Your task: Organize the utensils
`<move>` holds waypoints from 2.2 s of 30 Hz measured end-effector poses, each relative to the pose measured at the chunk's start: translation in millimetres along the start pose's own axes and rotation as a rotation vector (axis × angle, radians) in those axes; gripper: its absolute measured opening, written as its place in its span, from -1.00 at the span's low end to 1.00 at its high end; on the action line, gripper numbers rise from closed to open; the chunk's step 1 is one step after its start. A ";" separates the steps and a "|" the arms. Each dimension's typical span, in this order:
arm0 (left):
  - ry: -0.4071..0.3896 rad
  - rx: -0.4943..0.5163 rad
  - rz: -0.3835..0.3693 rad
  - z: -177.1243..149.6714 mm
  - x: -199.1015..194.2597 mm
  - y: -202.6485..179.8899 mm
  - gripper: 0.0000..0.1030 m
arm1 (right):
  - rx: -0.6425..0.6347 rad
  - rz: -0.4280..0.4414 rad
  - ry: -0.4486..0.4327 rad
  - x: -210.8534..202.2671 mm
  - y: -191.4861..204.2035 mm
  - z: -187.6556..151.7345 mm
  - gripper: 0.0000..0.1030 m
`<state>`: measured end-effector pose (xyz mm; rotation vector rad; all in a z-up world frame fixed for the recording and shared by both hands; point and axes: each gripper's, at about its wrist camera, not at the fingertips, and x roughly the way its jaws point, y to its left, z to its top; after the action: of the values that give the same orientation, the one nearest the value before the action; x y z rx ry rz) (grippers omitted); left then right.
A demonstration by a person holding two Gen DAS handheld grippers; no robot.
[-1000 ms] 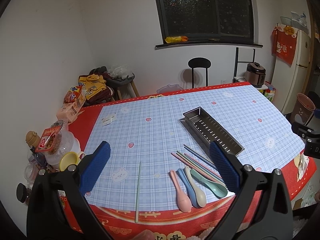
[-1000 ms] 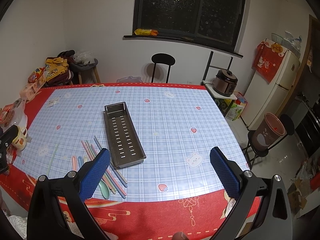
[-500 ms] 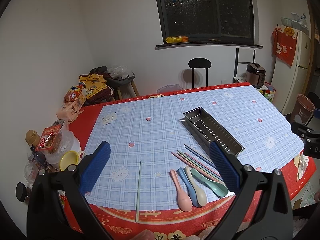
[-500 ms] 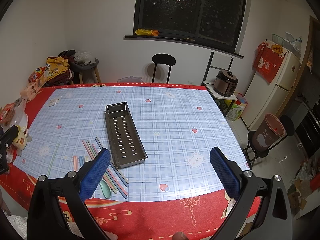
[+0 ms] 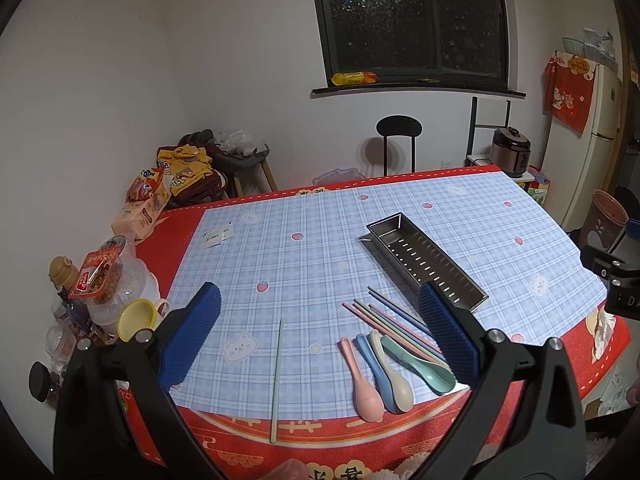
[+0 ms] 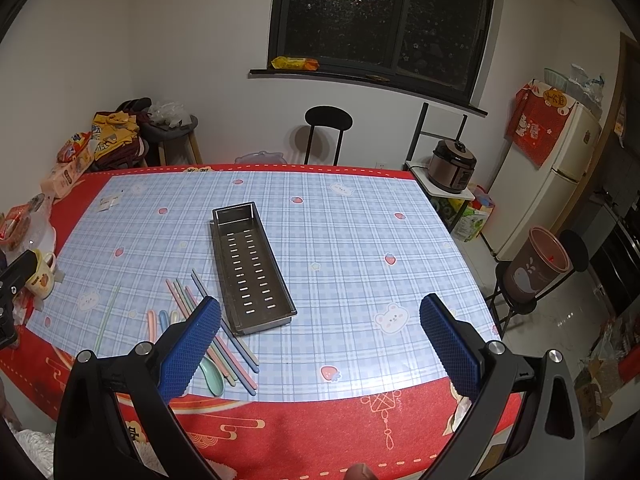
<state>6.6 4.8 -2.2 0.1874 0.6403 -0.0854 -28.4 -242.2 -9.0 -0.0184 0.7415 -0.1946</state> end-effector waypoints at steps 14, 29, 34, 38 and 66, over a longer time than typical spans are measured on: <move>0.035 -0.017 -0.042 -3.6 8.8 7.3 0.89 | -0.005 0.010 0.026 3.1 7.7 1.1 0.89; 0.030 -0.020 -0.077 3.6 46.9 41.6 0.89 | 0.033 0.209 0.088 66.1 7.6 20.0 0.89; 0.117 -0.050 -0.106 -8.7 70.5 47.7 0.89 | -0.026 0.252 0.072 86.9 29.0 14.7 0.89; 0.176 -0.057 -0.112 -23.5 82.5 45.1 0.89 | -0.098 0.333 0.106 99.9 49.0 6.0 0.89; 0.392 -0.351 -0.061 -116.8 123.1 32.4 -0.23 | -0.348 0.714 0.358 163.8 81.0 -66.9 -0.34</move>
<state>41.0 57.3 -163.2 -0.1600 1.0396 0.0069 58.3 -189.0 -174.9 -0.0490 1.0860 0.6283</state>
